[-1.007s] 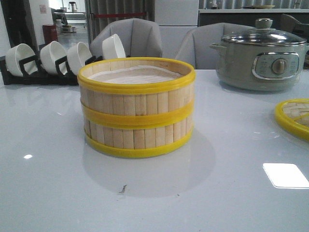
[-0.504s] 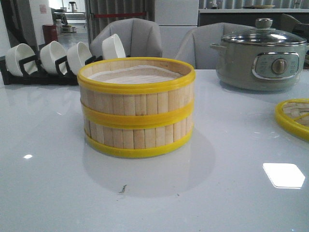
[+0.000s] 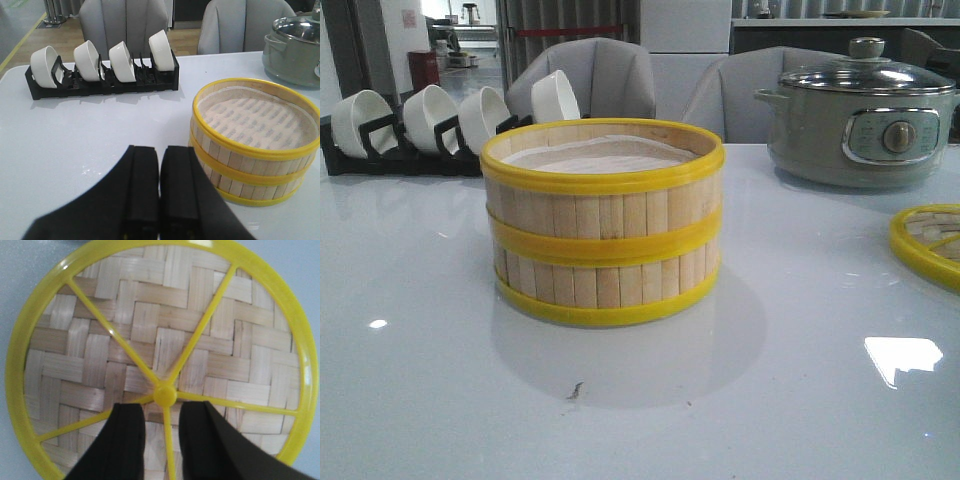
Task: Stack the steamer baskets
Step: 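Move the right gripper down to the centre knob of the woven lid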
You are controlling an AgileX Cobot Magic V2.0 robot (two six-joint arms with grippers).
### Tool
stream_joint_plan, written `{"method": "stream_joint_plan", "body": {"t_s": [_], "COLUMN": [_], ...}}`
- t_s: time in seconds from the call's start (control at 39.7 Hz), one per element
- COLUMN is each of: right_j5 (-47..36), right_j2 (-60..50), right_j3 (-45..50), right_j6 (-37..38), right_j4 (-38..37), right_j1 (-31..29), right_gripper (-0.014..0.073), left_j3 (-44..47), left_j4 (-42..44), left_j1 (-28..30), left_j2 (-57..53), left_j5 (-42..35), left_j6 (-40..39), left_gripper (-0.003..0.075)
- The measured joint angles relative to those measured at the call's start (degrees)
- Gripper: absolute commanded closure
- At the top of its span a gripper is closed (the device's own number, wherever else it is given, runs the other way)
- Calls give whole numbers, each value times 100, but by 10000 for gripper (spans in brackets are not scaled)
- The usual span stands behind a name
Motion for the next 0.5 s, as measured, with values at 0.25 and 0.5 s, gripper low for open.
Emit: {"method": "stream_joint_plan", "body": {"t_s": [0.25,0.5], "right_j5": [-147,-210], "right_j2": [110,305], "right_j3": [0,0], "right_j6": [0,0], "right_j4": [-48,-48], "right_j1": [-27,-49], "right_gripper": [292,291], "left_j3": [0,0], "left_j4": [0,0], "left_j1": [0,0], "left_j2": [0,0], "left_j5": [0,0], "left_j6": [0,0], "left_gripper": [634,634]}}
